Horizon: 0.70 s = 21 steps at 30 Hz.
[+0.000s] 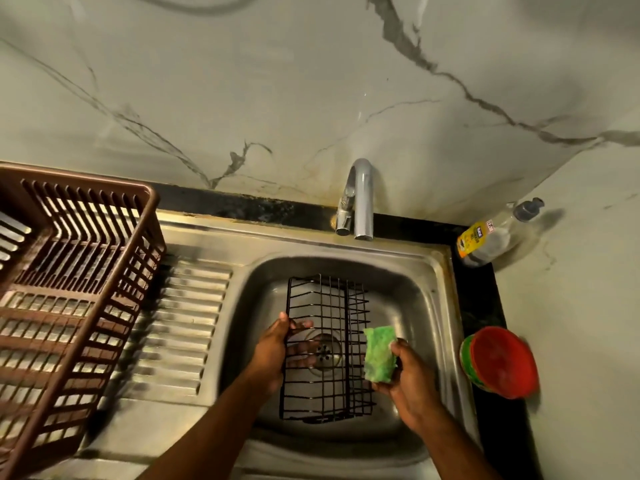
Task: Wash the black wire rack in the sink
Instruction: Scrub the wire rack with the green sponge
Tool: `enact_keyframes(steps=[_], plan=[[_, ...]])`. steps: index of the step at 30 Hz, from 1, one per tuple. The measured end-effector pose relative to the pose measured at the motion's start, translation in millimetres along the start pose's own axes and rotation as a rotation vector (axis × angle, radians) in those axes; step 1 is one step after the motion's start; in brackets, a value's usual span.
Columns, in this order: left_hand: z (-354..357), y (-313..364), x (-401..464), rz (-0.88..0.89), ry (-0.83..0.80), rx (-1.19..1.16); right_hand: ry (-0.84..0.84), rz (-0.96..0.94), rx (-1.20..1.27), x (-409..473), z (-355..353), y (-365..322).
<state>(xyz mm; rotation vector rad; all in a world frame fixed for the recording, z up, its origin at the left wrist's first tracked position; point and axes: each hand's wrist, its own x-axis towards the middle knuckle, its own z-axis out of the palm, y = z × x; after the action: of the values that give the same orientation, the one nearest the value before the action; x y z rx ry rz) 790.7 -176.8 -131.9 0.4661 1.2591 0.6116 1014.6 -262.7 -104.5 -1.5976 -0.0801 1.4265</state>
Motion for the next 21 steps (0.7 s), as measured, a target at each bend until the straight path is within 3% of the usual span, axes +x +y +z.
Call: enact_keyframes(steps=[3,5,7,11,16,21], plan=[[8,6,-15,0.033,-0.005,-0.027,-0.004,-0.029,-0.100,-6,1,-3],[12,8,-21,0.073,0.020,-0.034,0.079,-0.126,-0.203,-1,0,-8],[14,12,-24,0.112,0.030,-0.026,0.171,-0.344,-0.424,4,2,-19],[14,18,-28,0.117,0.007,-0.035,0.173,-0.782,-0.789,-2,39,-61],[20,19,-31,0.084,-0.008,-0.056,0.017,-1.119,-1.031,-3,90,-72],[18,20,-21,0.033,0.056,-0.165,-0.208,-1.396,-1.307,-16,75,-33]])
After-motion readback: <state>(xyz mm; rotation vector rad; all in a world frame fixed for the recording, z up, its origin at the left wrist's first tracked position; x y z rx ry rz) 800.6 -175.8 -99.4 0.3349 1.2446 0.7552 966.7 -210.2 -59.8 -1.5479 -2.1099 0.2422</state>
